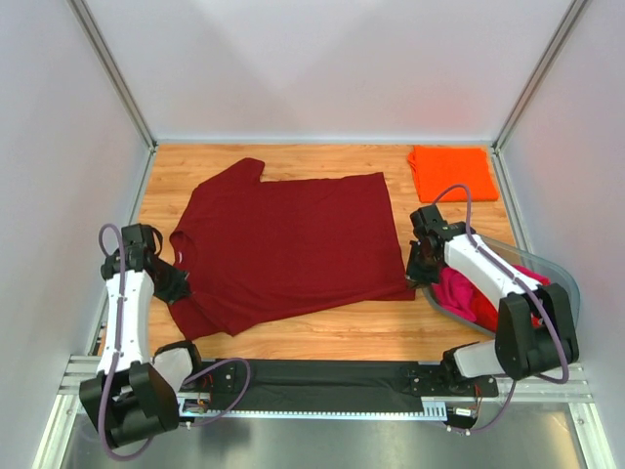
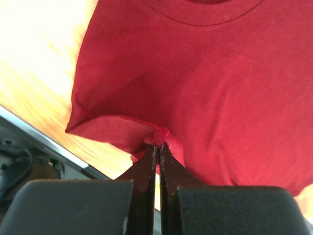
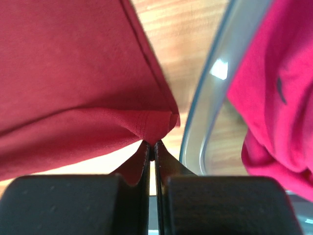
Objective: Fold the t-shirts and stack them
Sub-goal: Fold the tshirt
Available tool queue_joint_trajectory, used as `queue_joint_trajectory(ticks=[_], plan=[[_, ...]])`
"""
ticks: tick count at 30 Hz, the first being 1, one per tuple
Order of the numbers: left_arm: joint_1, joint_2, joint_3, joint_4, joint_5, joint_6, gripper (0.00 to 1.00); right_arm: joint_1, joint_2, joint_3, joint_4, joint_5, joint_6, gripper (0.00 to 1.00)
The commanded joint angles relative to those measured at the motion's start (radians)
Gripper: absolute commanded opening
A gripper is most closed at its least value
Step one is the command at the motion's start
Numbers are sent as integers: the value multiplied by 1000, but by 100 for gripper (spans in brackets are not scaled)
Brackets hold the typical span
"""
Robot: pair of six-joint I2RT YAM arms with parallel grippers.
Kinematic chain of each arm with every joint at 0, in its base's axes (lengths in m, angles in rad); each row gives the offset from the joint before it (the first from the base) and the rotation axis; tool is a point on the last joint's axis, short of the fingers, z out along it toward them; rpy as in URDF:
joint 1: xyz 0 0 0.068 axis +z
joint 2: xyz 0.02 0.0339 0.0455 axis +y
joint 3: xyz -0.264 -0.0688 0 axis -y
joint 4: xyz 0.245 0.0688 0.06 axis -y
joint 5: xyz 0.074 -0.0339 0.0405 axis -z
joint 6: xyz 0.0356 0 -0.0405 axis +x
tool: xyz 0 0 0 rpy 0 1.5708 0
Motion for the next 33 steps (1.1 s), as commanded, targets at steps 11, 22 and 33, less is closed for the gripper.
queue_joint_trajectory(ticks=[11,22,33], plan=[[7,291,230,23,-75,99,0,1,177,211,68,8,-23,0],[2,515,353,95,-17,147,0,1,325,322,78,-20,-17,0],[-84,705,570,99,-21,260,0,-16,413,391,57,26,-14,0]])
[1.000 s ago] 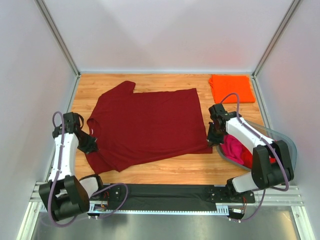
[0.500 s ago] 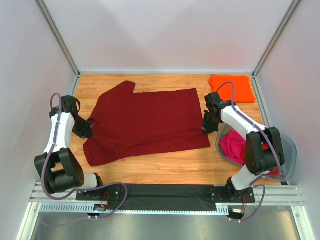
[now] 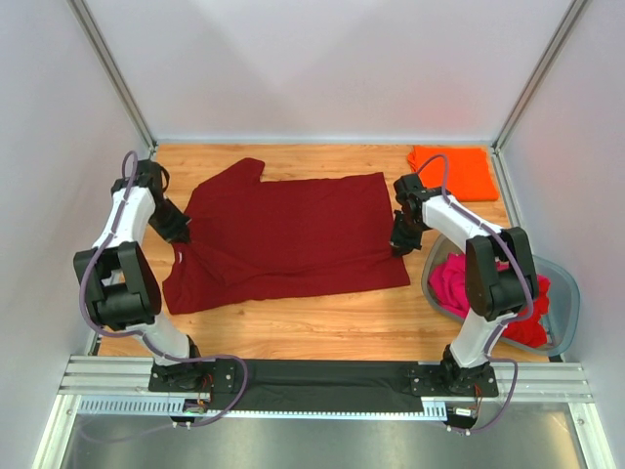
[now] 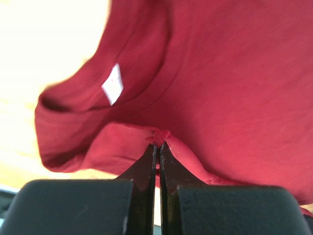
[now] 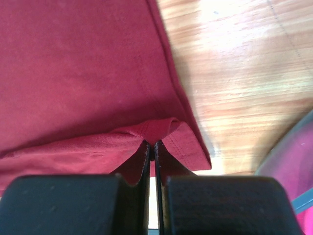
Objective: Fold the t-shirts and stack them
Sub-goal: Fold the tshirt
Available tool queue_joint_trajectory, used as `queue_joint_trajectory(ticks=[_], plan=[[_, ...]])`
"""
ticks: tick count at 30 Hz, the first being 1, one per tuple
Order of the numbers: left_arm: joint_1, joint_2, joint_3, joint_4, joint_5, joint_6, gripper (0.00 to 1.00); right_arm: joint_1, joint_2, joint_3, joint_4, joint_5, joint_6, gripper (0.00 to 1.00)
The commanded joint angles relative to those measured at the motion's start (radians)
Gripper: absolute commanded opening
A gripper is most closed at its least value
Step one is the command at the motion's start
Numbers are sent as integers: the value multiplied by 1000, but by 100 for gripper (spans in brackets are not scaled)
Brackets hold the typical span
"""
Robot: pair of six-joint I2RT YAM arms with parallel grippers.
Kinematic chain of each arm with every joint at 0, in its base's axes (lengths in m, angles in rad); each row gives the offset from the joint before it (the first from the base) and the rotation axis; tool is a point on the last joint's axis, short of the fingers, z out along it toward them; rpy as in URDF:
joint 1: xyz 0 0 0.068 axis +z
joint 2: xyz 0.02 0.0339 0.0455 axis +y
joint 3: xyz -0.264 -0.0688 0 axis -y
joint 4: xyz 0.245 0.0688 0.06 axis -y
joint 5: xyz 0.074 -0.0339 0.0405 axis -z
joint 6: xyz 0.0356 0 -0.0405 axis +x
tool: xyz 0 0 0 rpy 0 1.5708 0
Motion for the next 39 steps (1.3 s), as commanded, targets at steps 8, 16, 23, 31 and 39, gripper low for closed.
queue_joint_trajectory(ticks=[8,16,23,31,39], plan=[[-55,153,186,-77,-90,93,0,-36,17,59,-8,68,-4,0],[-89,225,244,-102,-131,99,0,-51,46,52,44,22,-23,1],[-93,260,370,-264,-331,36,17,-54,92,151,38,-56,-72,11],[-113,110,350,-324,-363,8,42,-53,-4,167,-99,-27,-78,36],[-159,5,69,-162,-62,-24,40,-45,-15,36,-42,-36,-83,24]])
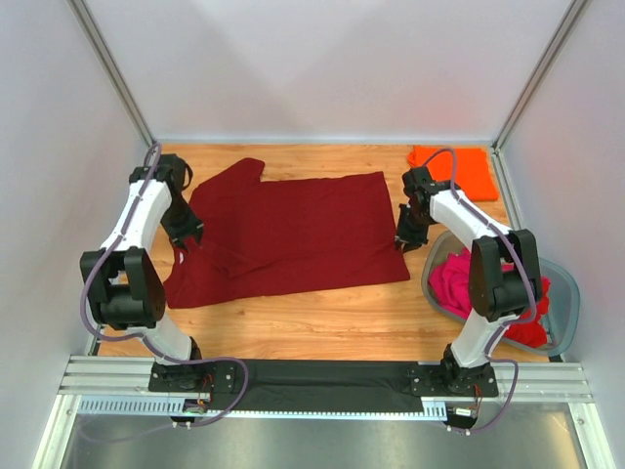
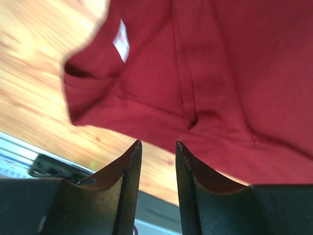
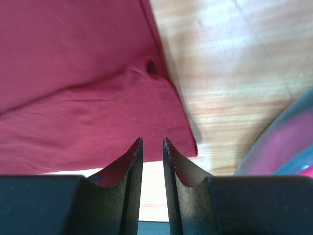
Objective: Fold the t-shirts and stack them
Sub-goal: Fold the tshirt
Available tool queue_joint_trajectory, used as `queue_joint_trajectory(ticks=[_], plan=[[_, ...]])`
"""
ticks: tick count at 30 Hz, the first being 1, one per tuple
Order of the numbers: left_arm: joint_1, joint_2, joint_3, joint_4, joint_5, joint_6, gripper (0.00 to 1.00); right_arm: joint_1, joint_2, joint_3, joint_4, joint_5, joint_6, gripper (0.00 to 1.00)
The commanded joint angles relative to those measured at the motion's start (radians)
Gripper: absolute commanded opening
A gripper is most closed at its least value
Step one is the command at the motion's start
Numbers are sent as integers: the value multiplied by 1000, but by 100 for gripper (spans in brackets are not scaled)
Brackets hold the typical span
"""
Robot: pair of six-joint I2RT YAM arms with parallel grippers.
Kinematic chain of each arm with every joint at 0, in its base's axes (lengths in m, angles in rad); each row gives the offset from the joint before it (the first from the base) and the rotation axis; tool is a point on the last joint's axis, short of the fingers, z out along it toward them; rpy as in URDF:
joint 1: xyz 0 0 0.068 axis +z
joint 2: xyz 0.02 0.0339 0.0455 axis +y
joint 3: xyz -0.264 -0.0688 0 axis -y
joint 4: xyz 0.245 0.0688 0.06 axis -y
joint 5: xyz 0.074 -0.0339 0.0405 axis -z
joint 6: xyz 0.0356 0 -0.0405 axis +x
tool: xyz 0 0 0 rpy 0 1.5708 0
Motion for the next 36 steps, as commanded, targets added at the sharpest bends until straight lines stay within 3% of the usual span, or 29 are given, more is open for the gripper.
queue_joint_trajectory(ticks=[1,9,19,23,27,31,36], plan=[[-4,-13,-117,75,139,-42,40,3,2,-53,35,-11,-8,23],[-3,94,-251,80,14,-65,40,25,6,-217,139,23,85,19],[22,252,-39,-32,-194,-25,39,58,-220,-374,92,69,157,20],[51,216,67,-66,-130,-16,38,69,-293,-360,40,74,190,22],[-21,133,99,-32,30,-10,40,78,-329,-308,-11,71,199,24],[-44,33,-130,103,264,-140,41,82,-339,-269,-34,63,202,24],[-49,-19,-292,232,326,-215,43,82,-347,-260,-36,54,202,24]])
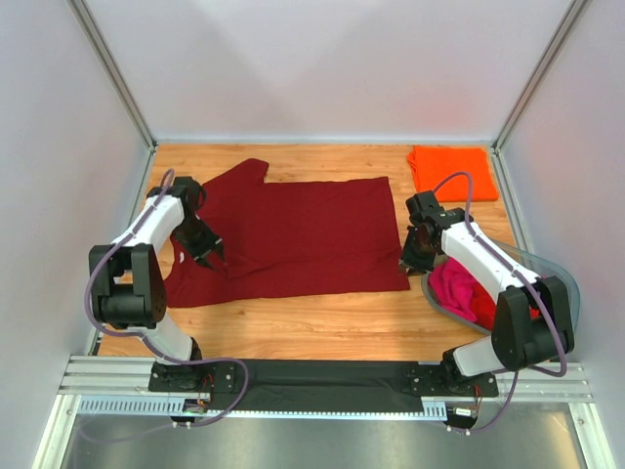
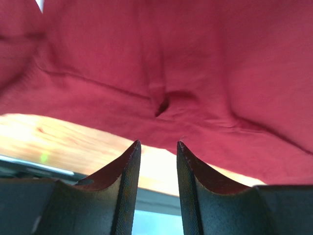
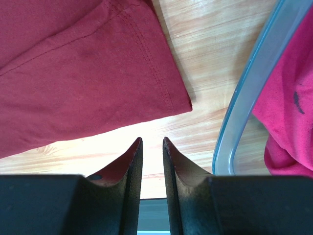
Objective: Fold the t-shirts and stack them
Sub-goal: Fold the tshirt
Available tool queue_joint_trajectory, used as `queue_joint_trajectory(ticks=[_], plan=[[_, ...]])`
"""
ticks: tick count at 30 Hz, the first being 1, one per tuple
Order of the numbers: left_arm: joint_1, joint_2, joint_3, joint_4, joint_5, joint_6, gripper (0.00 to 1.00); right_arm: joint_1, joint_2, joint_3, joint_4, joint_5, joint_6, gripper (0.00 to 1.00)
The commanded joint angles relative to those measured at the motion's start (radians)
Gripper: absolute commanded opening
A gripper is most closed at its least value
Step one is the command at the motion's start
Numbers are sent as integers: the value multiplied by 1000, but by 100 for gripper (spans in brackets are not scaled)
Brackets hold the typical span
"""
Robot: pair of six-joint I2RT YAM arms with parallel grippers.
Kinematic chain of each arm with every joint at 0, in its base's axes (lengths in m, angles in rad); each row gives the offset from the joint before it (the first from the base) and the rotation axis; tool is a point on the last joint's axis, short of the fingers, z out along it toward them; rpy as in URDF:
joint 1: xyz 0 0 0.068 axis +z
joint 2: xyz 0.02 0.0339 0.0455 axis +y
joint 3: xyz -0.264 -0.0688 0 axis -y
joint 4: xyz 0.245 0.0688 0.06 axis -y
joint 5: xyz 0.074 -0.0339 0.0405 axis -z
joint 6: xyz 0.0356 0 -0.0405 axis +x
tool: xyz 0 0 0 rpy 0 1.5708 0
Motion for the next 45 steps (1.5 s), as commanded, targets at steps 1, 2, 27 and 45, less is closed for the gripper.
queue_joint_trajectory(ticks=[1,2,27,45], plan=[[3,3,-53,92,101,-84,43,4,-35,30,-17,6,17,24],[3,6,-59,90,98,-97,43,6,-38,27,-15,6,20,24],[-84,90,-53,116,-43,-145,11,6,-84,6,-40,29,-5,24],[-170,179,234,202,-48,113,0,6,-84,-7,-33,24,15,24]])
